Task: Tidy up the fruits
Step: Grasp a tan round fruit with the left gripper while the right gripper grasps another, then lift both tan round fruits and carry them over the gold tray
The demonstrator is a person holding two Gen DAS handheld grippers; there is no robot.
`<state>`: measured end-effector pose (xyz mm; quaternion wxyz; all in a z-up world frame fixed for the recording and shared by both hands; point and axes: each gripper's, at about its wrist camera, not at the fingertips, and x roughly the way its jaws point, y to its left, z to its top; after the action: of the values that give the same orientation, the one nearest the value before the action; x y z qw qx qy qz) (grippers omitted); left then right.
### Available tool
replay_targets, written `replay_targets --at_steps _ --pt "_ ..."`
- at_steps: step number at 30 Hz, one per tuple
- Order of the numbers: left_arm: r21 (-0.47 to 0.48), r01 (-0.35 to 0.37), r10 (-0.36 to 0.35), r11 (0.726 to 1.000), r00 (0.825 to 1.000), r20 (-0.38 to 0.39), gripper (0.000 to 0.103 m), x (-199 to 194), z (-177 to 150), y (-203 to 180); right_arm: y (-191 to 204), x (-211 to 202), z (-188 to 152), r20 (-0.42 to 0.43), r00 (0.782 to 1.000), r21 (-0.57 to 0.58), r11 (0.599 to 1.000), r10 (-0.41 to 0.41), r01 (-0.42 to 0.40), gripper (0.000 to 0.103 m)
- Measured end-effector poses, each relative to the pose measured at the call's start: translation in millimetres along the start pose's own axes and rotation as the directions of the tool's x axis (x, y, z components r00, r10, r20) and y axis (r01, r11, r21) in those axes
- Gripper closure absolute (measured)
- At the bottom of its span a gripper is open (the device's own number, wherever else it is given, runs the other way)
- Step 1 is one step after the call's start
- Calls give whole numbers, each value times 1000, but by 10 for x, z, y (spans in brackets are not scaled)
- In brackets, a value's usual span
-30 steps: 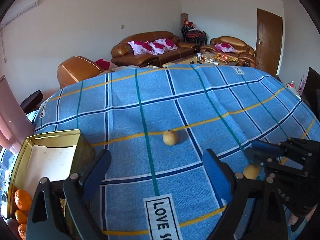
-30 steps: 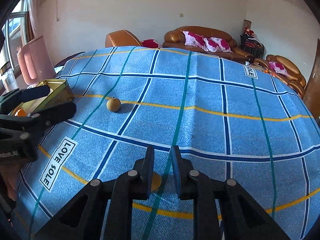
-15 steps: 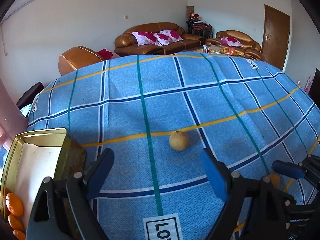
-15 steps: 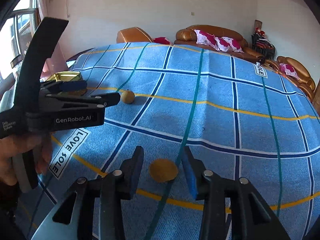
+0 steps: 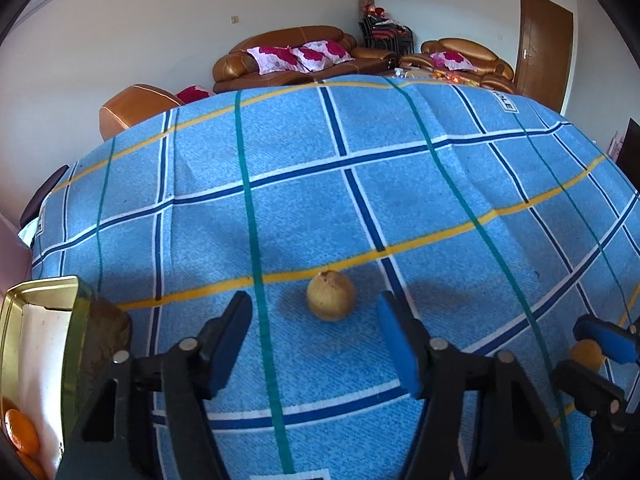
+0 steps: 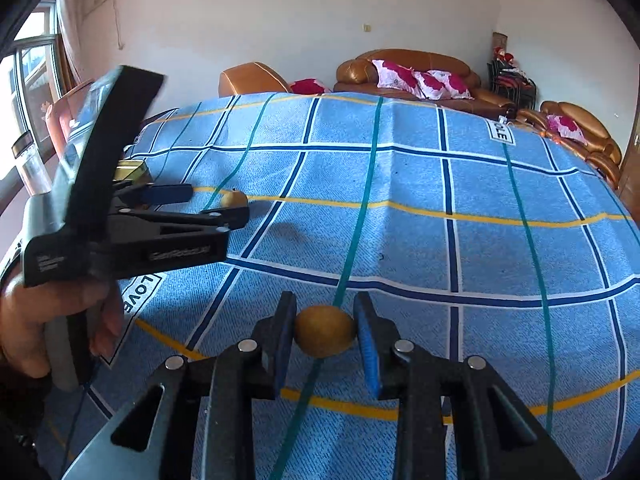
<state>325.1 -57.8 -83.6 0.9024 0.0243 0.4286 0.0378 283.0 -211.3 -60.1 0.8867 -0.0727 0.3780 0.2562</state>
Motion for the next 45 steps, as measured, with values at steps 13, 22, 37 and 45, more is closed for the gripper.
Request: replay_targets --at_steps 13,22,37,45 --pt "41 88 -88 995 996 -1 76 -157 -157 -73 12 -142 -1 95 995 -2 1000 -2 2 72" --pt "64 163 -167 984 985 51 76 -625 -570 65 138 -336 -40 195 981 -20 999 -22 27 72" --pt "80 168 -182 983 958 222 76 -1273 -1049 287 722 -482 -164 243 970 -57 998 22 -8 71" --pt "82 141 -161 987 932 325 76 -1516 -1178 378 893 -565 -221 281 960 -70 997 7 14 71"
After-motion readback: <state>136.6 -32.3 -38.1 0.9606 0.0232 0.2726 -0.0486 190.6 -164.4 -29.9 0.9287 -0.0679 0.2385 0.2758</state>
